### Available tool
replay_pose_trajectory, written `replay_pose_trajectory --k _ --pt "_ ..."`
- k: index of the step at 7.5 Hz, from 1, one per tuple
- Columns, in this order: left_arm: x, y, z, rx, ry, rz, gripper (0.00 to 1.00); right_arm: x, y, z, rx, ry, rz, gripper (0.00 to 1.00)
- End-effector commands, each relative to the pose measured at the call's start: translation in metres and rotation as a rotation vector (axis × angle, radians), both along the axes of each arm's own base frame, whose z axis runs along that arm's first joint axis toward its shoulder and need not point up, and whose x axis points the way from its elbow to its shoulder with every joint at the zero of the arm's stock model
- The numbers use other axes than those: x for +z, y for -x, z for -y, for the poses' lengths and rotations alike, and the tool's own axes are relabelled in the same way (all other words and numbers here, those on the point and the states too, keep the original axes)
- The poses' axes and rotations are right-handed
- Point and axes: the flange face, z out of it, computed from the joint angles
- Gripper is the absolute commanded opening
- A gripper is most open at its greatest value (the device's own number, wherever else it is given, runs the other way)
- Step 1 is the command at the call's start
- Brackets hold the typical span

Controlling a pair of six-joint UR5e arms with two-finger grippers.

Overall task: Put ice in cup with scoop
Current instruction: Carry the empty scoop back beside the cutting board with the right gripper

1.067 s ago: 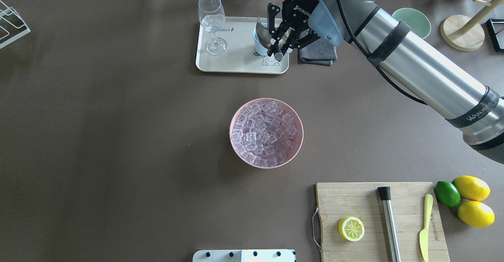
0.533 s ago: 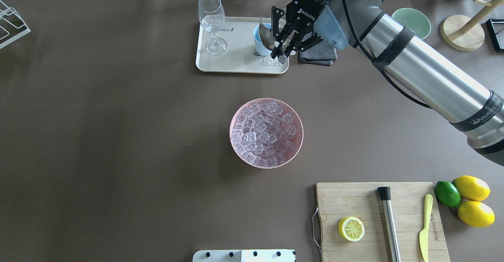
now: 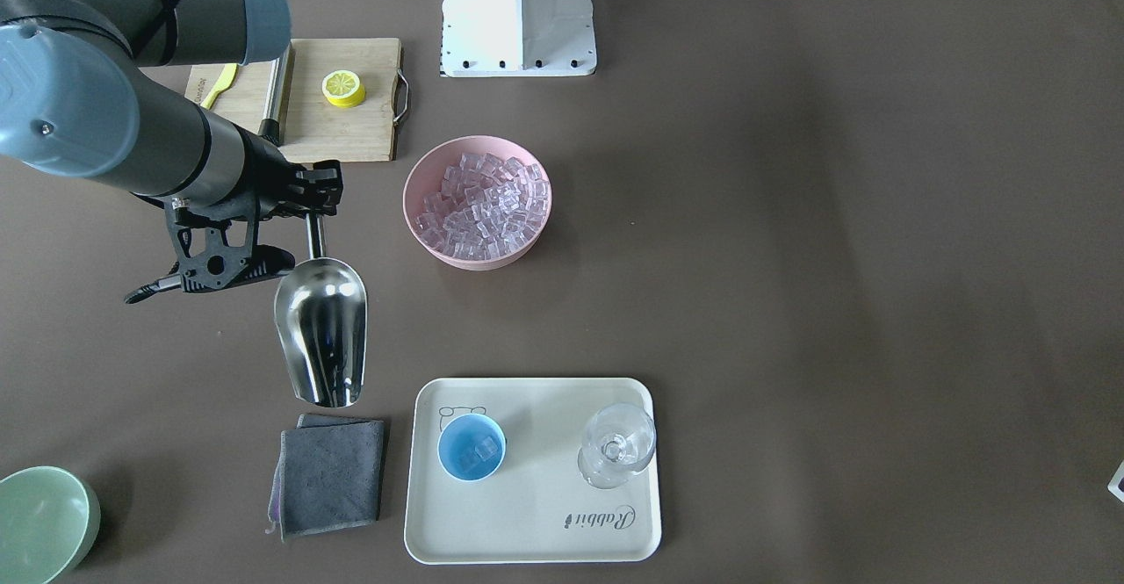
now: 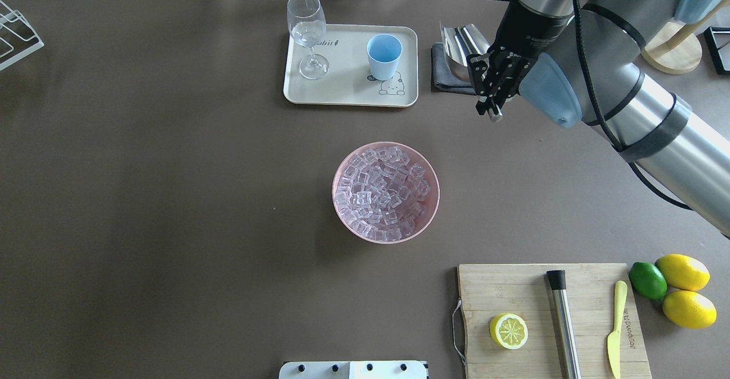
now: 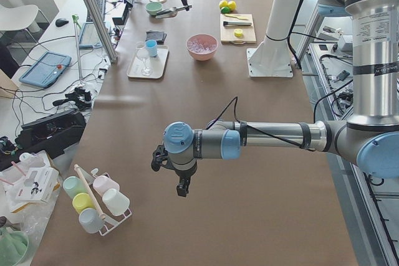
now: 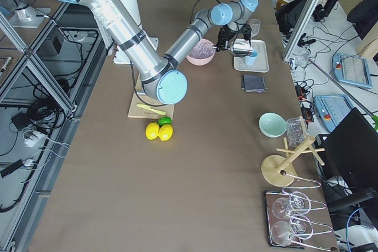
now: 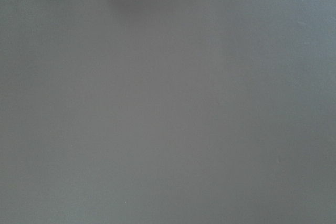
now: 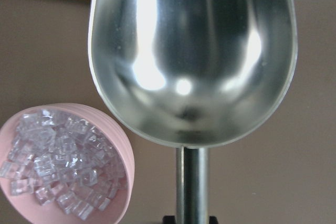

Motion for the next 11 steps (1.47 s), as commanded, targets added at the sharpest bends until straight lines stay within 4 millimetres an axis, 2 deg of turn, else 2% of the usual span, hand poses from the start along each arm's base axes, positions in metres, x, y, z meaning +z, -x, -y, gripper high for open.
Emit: replay_pose_trajectory --k 1,2,3,4,6,7,8,11 --pt "0.0 0.0 0.0 0.0 0.0 0.001 0.99 0.091 -0.051 -0.059 -0.024 -0.1 -0.113 0.0" --pt "0.0 0.0 0.0 0.0 0.0 0.001 0.99 0.113 -0.077 -0.058 0.008 -0.072 -0.126 0.0" --pt "0.0 0.0 0.0 0.0 0.0 0.001 0.99 0.129 -0.087 -0.061 0.017 -0.055 -0.144 0.0" --pt "0.0 0.0 0.0 0.0 0.0 0.001 0.99 0.151 -0.093 -0.067 0.013 -0.045 -0.175 0.0" --pt "0.0 0.0 0.0 0.0 0.0 0.001 0.99 0.178 -0.098 -0.073 0.034 -0.051 -0.207 0.0" --pt "0.0 0.0 0.0 0.0 0.0 0.0 0.99 0.189 -0.096 -0.079 0.098 -0.026 -0.196 0.0" --pt "0.0 0.0 0.0 0.0 0.0 0.0 0.99 0.194 -0.084 -0.084 0.143 -0.011 -0.179 0.0" --pt "0.001 0.0 -0.001 0.0 0.003 0.0 0.99 0.189 -0.029 -0.109 0.165 0.056 -0.168 0.0"
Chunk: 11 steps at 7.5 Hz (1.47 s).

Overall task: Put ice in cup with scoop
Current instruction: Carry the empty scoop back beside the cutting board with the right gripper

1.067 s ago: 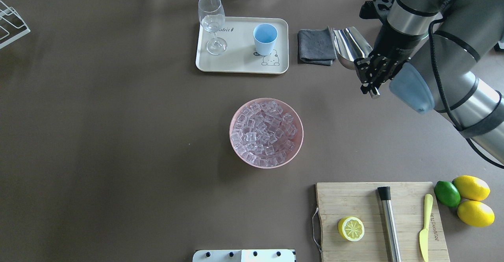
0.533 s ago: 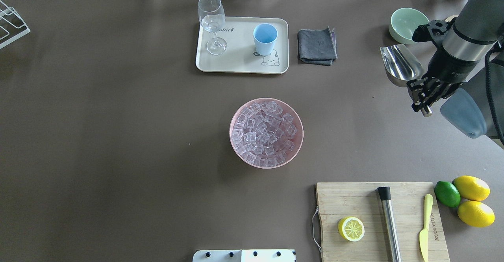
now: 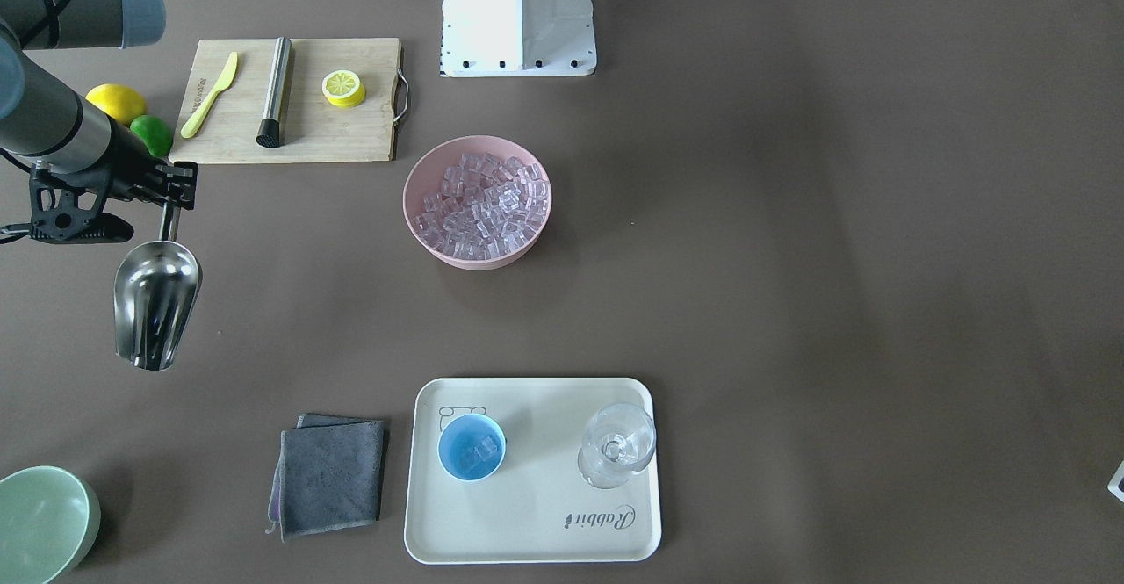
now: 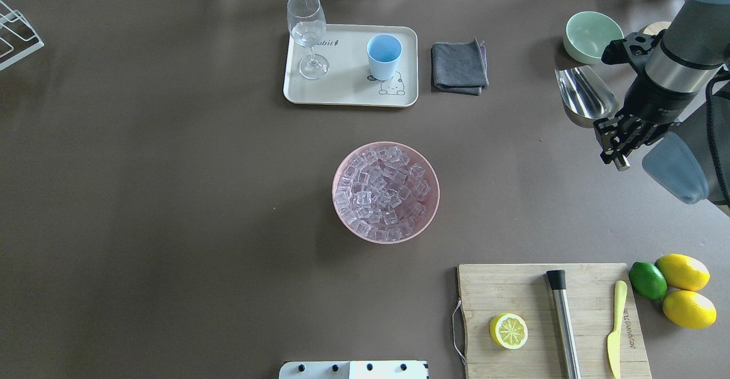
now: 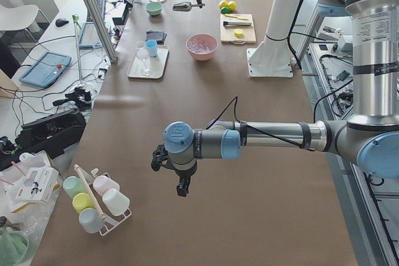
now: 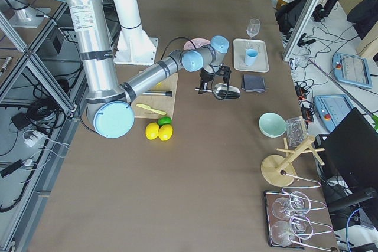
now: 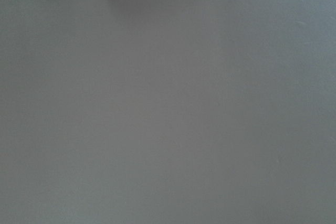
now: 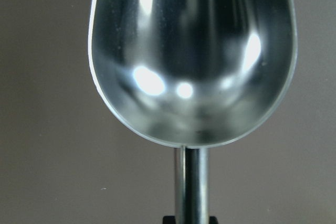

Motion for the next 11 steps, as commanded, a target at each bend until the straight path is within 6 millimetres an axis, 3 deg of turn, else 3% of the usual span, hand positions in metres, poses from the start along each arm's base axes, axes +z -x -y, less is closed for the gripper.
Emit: replay_pose_trajectory --k 1,7,11 --pt "0.001 0.0 -0.001 0.0 0.003 0.0 0.99 0.003 0.039 -0.025 -0.012 0.042 0.005 0.0" --pt "0.001 0.001 -0.001 0.0 0.002 0.0 0.99 0.039 0.076 -0.049 0.012 0.055 0.041 0.0" --pt "0.002 0.001 -0.002 0.0 0.005 0.0 0.99 0.04 0.088 -0.059 0.009 0.071 0.046 0.0"
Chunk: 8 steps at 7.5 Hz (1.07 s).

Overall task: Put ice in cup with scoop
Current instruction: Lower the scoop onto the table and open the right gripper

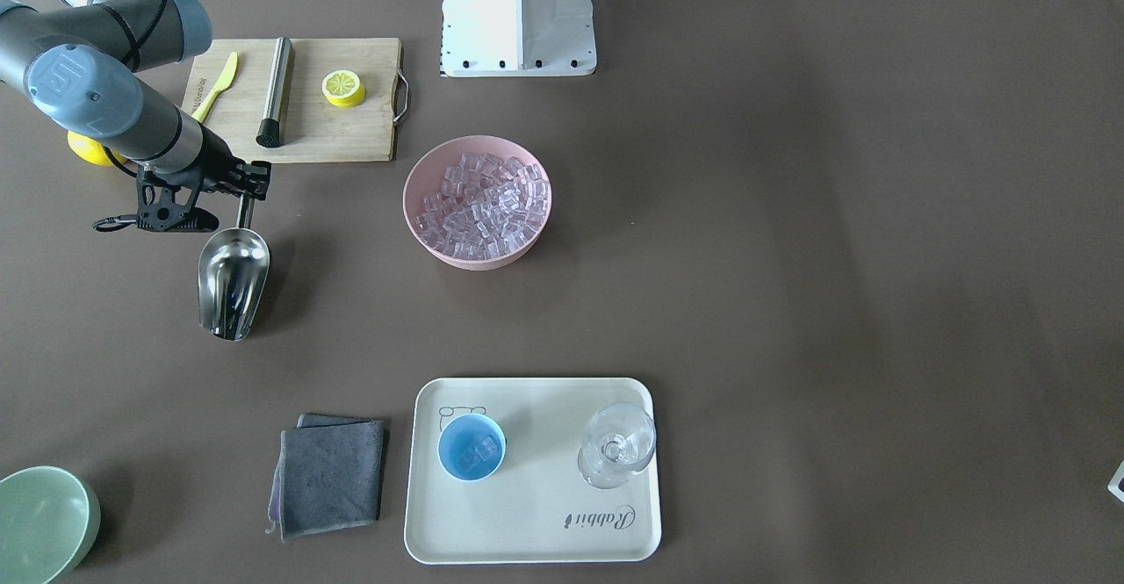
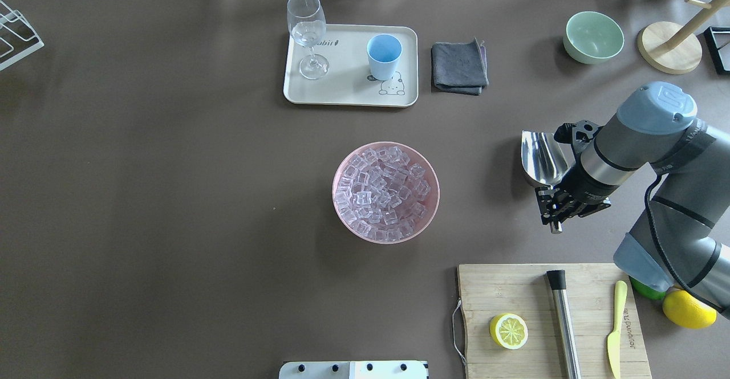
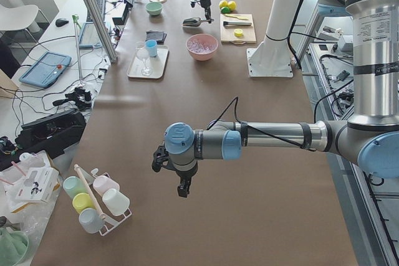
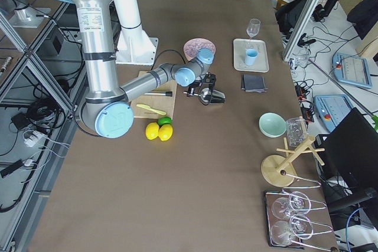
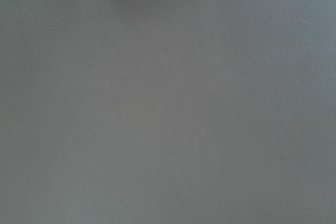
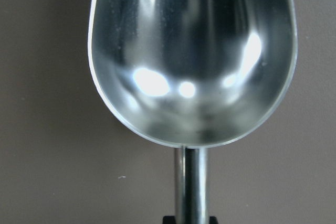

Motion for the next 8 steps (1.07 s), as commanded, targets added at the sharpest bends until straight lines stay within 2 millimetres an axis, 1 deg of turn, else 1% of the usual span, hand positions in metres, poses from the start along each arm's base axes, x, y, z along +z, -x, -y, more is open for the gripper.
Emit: replay_pose_trajectory --k 1,2,3,4,8 --pt "0.0 0.0 0.0 -0.001 0.001 0.0 0.99 0.001 0.004 -0.003 -0.007 0.005 0.0 0.0" --pt "0.002 0.001 -0.002 -0.001 0.003 0.0 0.99 0.0 0.004 -0.003 -0.018 -0.003 0.008 0.18" --pt "0.002 0.003 -0.002 -0.006 0.003 0.0 0.99 0.0 0.004 -0.003 -0.018 -0.003 0.008 0.7" --pt "0.001 0.003 -0.002 -0.006 0.001 0.0 0.99 -0.003 0.004 -0.003 -0.02 -0.003 0.014 0.99" --pt "0.002 0.003 -0.003 -0.005 0.003 0.0 0.99 -0.012 0.004 -0.004 -0.023 -0.004 0.023 0.99"
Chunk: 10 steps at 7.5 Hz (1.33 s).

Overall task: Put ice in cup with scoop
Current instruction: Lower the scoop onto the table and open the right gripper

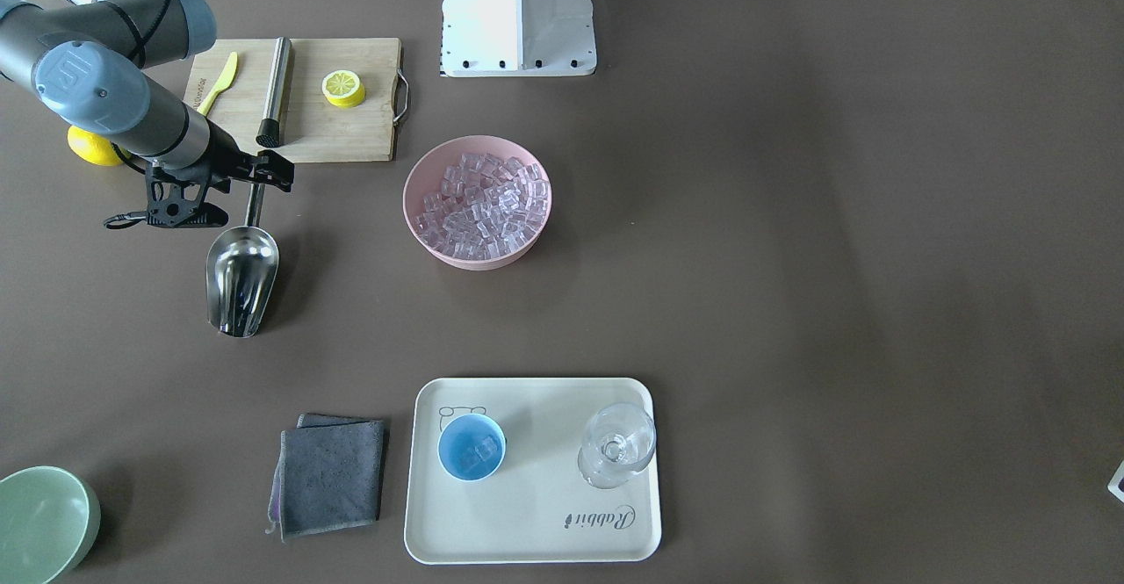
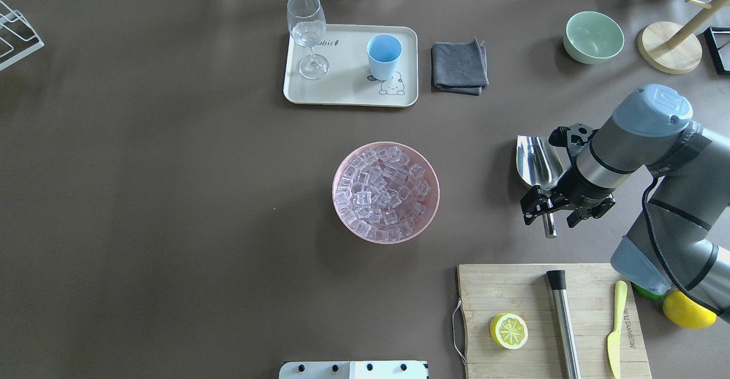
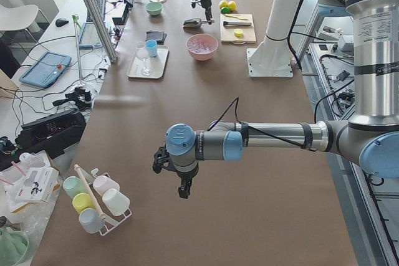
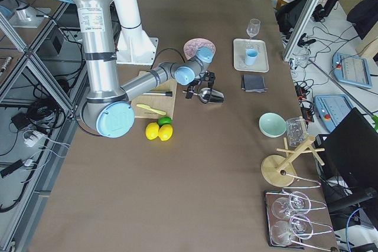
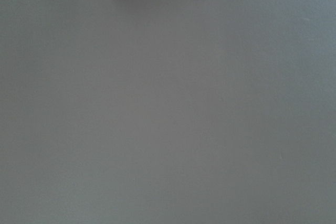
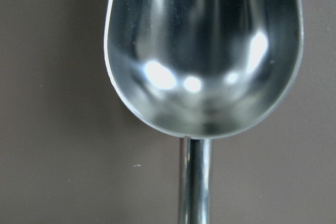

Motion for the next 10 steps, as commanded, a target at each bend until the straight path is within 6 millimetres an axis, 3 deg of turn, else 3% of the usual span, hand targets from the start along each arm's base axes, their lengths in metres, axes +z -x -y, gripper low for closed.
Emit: replay_pose_trajectory --k 1,2,4,5,7,9,10 --pt "0.0 0.0 0.0 0.0 0.0 0.0 0.99 -0.005 -0.001 -0.001 -0.005 -0.005 0.005 1.0" --pt "0.0 0.0 0.0 0.0 0.002 0.0 0.99 -0.004 -0.013 0.009 -0.006 -0.04 0.013 0.99" --pt "0.0 0.0 -0.001 0.0 0.0 -0.002 0.99 0.004 -0.064 0.026 0.013 -0.124 0.021 0.99" --pt "-0.001 0.0 -0.001 0.0 0.0 -0.002 0.99 0.022 -0.101 0.033 0.006 -0.178 0.014 0.99" --pt "0.0 0.0 -0.001 0.0 0.0 -0.002 0.99 0.079 -0.197 0.038 -0.023 -0.277 -0.031 0.99" --pt "0.0 0.0 -0.001 0.0 0.0 -0.002 0.99 0.117 -0.277 0.039 -0.047 -0.327 -0.115 0.99" --pt "0.0 0.0 -0.001 0.0 0.0 -0.002 0.99 0.143 -0.308 0.039 -0.043 -0.33 -0.16 0.99"
